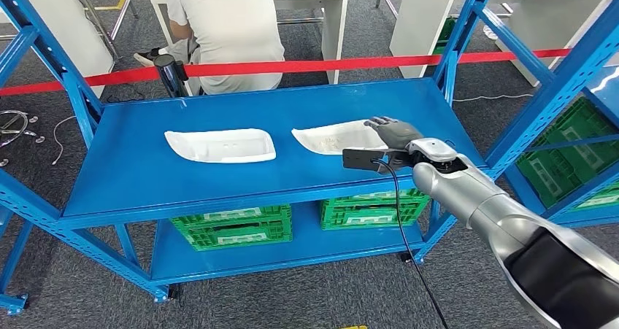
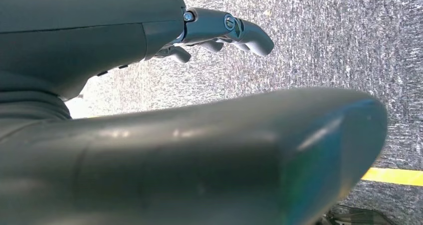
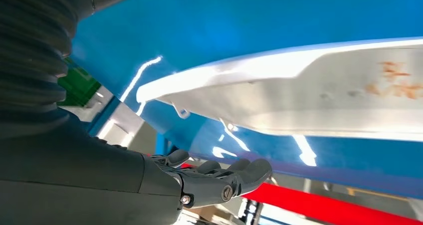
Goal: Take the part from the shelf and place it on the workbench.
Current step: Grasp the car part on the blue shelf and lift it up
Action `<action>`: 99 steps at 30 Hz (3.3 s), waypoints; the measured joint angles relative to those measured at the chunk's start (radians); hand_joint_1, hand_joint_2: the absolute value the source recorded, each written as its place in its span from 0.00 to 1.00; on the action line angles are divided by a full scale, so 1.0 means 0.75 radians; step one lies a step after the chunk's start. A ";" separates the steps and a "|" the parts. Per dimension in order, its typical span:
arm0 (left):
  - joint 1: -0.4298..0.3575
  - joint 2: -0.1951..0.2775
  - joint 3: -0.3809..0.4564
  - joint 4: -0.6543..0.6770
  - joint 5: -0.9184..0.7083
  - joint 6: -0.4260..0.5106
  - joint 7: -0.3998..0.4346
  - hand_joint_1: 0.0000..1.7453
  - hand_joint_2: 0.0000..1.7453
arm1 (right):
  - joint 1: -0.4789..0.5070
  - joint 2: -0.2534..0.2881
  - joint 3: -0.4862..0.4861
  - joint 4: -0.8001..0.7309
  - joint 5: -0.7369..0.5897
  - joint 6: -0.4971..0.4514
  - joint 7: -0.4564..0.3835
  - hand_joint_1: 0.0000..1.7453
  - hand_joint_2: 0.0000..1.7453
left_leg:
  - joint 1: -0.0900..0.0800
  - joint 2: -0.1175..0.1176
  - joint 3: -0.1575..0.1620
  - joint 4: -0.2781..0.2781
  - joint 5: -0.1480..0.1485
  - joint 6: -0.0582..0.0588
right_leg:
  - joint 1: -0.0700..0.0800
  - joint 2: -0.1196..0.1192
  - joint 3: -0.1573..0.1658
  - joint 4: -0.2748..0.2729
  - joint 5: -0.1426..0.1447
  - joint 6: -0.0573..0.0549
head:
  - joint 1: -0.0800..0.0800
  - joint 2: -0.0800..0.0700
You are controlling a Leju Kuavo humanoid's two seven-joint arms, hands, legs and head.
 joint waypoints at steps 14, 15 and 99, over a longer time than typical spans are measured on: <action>0.003 0.001 0.002 0.000 0.002 0.001 -0.014 0.00 0.00 | -0.032 0.131 0.000 0.277 0.021 -0.134 -0.022 0.98 1.00 | 0.001 0.000 0.000 0.000 0.000 0.000 | 0.001 0.000 0.000 0.001 -0.001 -0.001 | 0.000 0.000; 0.004 0.001 0.002 0.000 0.002 0.001 -0.014 0.00 0.00 | -0.033 0.142 0.000 0.294 0.023 -0.135 -0.024 0.98 1.00 | 0.001 0.000 0.000 0.000 0.000 0.000 | 0.001 0.000 0.000 0.001 -0.001 -0.001 | 0.000 0.000; 0.009 -0.037 0.075 -0.011 -0.018 0.017 -0.070 0.00 1.00 | 1.171 -0.061 -1.052 -1.622 -0.304 -0.270 -0.489 1.00 1.00 | -0.006 0.027 -0.044 0.012 0.039 0.016 | -0.006 -0.009 0.166 0.053 -0.152 0.008 | -0.002 0.000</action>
